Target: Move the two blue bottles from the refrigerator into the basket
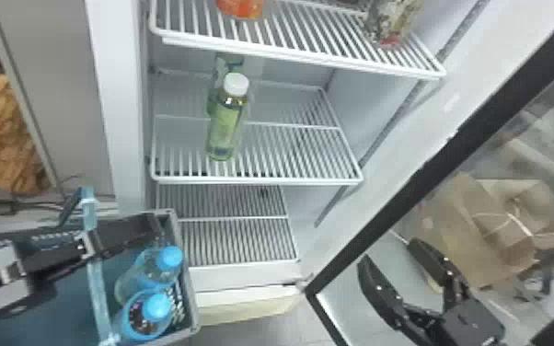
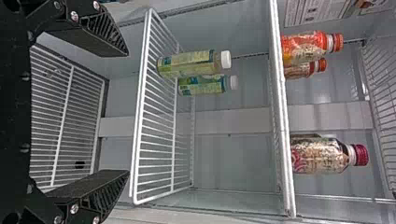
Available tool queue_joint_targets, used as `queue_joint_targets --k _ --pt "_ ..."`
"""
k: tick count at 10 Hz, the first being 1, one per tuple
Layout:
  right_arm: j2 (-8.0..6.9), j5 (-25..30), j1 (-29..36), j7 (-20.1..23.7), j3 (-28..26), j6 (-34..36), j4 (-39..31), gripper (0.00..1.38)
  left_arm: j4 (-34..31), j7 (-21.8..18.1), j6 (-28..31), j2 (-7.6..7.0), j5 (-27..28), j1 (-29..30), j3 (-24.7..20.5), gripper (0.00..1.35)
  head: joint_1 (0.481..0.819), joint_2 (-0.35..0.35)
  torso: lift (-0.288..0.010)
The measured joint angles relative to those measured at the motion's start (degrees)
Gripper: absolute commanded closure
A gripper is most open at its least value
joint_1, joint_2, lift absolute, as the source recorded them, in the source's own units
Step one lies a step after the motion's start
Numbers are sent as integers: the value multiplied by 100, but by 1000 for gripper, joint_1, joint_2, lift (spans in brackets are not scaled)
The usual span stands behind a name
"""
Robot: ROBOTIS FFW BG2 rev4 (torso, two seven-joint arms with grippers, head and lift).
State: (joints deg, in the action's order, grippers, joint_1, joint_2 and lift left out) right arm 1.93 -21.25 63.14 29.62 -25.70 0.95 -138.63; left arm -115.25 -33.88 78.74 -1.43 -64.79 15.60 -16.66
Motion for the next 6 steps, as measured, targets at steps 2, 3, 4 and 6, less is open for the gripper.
queue_joint_targets --k 2,3,4,6 --pt "4 -16 0 0 -1 2 13 170 0 11 0 -4 1 0 14 1188 695 -350 -216" --pt "15 -40 0 0 -1 2 29 170 0 21 0 -5 1 0 24 1188 695 -350 -216" --pt "25 -68 0 0 -1 2 50 170 0 22 5 -6 1 0 30 1188 695 -350 -216" --pt "59 -80 0 0 -1 2 60 170 0 31 14 -3 1 0 43 1188 695 -350 -216"
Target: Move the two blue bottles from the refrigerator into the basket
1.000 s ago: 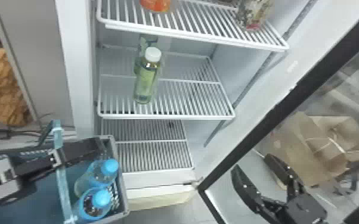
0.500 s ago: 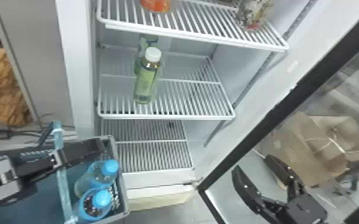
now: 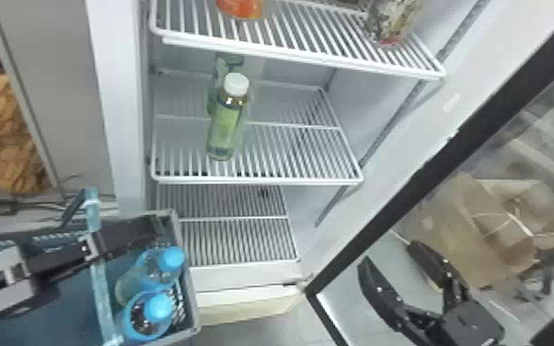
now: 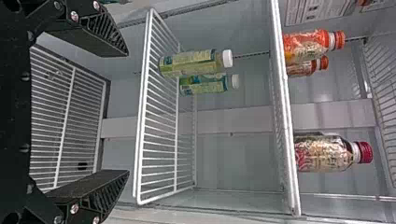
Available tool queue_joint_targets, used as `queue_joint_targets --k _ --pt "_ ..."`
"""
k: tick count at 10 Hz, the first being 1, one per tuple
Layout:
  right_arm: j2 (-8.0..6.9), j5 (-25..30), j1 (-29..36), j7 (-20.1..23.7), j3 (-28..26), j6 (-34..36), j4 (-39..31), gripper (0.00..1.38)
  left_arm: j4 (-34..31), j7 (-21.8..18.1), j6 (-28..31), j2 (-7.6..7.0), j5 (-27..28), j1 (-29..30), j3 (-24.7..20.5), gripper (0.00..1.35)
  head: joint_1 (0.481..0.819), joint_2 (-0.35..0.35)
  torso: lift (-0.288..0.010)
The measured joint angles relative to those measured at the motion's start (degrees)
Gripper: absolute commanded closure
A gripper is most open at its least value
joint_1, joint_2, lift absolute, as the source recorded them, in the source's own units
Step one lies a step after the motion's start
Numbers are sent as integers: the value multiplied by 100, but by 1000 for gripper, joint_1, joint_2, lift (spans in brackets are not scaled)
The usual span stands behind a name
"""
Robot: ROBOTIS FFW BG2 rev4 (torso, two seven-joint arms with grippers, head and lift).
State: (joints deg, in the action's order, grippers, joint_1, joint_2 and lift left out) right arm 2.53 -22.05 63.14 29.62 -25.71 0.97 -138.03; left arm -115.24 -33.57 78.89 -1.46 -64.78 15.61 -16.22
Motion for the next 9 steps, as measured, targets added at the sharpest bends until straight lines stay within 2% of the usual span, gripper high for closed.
queue_joint_targets --k 9 --pt "45 -57 -14 9 0 114 46 170 0 18 14 -1 -3 3 0 1188 695 -350 -216"
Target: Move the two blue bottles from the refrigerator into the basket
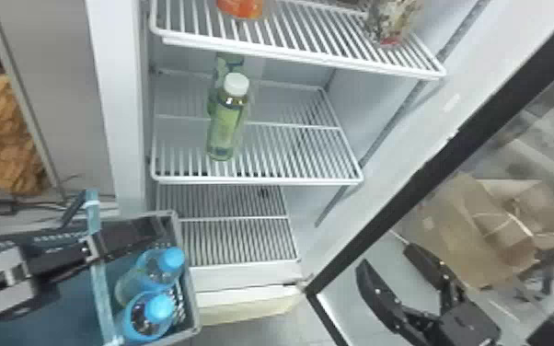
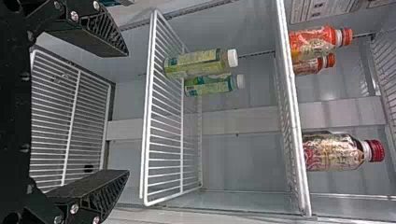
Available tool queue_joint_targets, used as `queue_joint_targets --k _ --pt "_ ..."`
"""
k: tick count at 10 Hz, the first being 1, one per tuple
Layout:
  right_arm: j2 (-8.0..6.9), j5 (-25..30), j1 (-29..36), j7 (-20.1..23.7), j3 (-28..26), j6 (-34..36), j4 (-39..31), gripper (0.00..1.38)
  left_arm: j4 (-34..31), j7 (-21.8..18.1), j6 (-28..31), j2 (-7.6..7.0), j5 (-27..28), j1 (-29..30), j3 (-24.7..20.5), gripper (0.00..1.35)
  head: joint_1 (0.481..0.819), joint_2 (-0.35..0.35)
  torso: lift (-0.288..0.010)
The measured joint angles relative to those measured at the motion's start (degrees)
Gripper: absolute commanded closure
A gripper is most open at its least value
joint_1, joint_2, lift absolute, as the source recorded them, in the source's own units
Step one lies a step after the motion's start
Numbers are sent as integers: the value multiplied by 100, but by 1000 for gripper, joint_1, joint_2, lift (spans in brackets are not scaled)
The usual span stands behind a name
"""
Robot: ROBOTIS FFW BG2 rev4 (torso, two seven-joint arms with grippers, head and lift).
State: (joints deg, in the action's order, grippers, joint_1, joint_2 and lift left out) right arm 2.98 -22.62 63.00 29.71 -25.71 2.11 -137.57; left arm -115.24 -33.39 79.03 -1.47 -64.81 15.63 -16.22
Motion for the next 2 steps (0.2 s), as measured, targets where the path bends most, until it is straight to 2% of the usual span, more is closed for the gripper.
queue_joint_targets --k 2 --pt "1 -10 -2 0 0 0 9 170 0 0 0 3 -3 -3 -1 1188 695 -350 -216"
